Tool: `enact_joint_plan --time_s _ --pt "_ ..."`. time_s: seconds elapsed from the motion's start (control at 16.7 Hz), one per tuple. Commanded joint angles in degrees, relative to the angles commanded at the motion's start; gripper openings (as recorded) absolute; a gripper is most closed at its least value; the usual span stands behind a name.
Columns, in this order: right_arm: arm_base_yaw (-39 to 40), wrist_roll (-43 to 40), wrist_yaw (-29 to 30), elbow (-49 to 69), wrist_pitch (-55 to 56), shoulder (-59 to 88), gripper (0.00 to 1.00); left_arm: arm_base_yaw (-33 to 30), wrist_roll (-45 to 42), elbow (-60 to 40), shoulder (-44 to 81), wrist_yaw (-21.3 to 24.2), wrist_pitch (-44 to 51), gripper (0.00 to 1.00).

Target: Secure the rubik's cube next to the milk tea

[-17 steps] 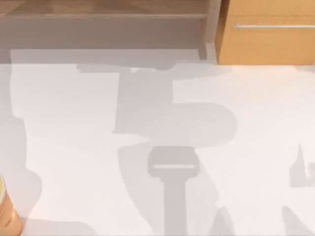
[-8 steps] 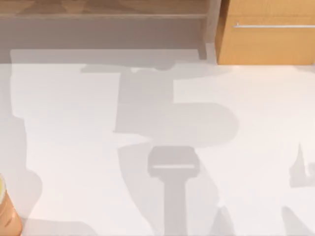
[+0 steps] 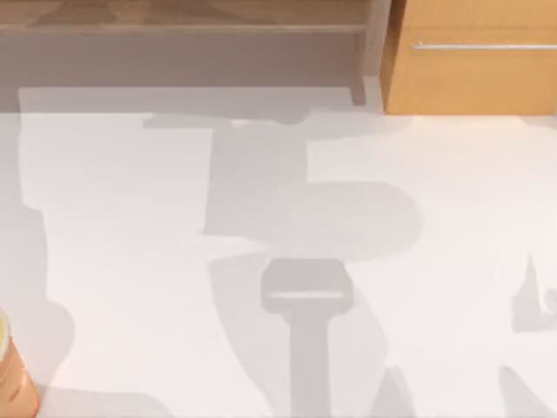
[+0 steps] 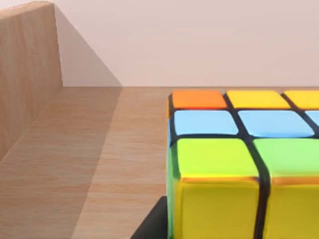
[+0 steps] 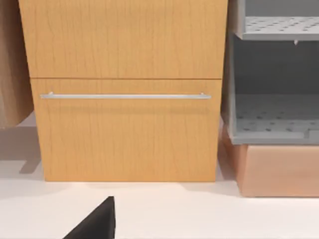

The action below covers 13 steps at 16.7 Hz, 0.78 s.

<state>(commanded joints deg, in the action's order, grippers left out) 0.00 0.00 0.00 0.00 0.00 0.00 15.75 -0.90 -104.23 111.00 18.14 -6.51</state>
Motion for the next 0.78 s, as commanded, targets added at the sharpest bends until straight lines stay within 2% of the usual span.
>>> enact_joint_plan --time_s 0.48,0.78 --pt "0.0 0.0 0.0 0.0 0.0 0.0 1.00 0.0 0.0 -0.1 -0.2 -0.2 -0.1 0.00" --pt "0.0 0.0 0.0 0.0 0.0 0.0 1.00 -5.9 1.4 -1.1 -0.1 -2.9 -1.3 0.00"
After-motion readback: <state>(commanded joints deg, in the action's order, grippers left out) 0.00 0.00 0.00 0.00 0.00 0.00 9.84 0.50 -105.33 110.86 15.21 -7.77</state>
